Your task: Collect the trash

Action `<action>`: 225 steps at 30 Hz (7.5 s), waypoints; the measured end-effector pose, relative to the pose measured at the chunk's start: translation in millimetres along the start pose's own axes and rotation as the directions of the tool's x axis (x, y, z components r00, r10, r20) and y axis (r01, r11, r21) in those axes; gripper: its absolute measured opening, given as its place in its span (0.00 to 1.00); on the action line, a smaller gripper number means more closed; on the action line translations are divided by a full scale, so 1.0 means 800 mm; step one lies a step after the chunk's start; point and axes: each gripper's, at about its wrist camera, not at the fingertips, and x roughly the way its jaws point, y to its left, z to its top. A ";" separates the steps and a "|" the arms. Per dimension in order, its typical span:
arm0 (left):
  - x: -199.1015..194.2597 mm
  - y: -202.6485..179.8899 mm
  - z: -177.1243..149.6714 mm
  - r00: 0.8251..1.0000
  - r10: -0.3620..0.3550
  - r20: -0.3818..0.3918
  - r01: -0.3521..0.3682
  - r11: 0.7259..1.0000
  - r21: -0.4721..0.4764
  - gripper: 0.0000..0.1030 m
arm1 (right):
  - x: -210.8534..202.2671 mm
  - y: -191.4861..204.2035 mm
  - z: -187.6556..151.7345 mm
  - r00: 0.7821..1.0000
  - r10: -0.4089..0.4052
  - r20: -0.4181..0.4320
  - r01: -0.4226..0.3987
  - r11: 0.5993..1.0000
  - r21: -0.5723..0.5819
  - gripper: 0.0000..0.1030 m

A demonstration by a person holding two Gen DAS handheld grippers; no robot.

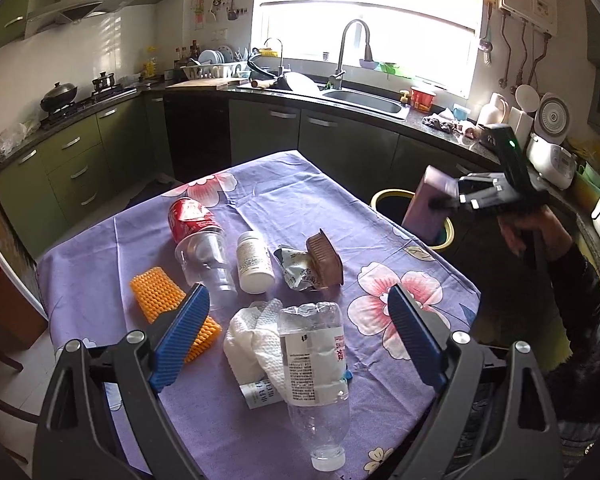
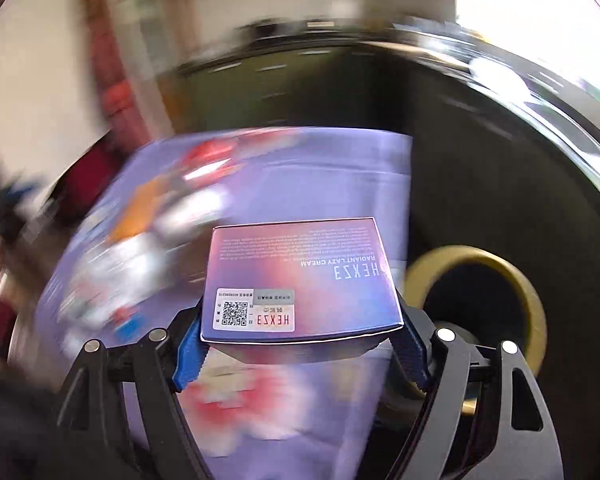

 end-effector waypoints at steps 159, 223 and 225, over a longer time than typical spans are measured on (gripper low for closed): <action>0.085 0.035 0.045 0.998 0.055 0.025 -0.052 0.993 -0.105 0.84 | 0.099 0.132 0.006 0.978 0.185 -0.096 -0.188 0.982 -0.017 0.85; 0.120 0.038 0.008 0.992 0.062 -0.111 -0.069 0.996 -0.061 0.84 | 0.117 -0.170 -0.035 0.914 -0.329 -0.238 0.390 0.875 0.287 0.53; 0.121 0.040 0.006 0.990 0.072 -0.118 -0.080 0.995 -0.062 0.84 | 0.112 -0.161 -0.038 0.915 -0.333 -0.228 0.389 0.880 0.273 0.55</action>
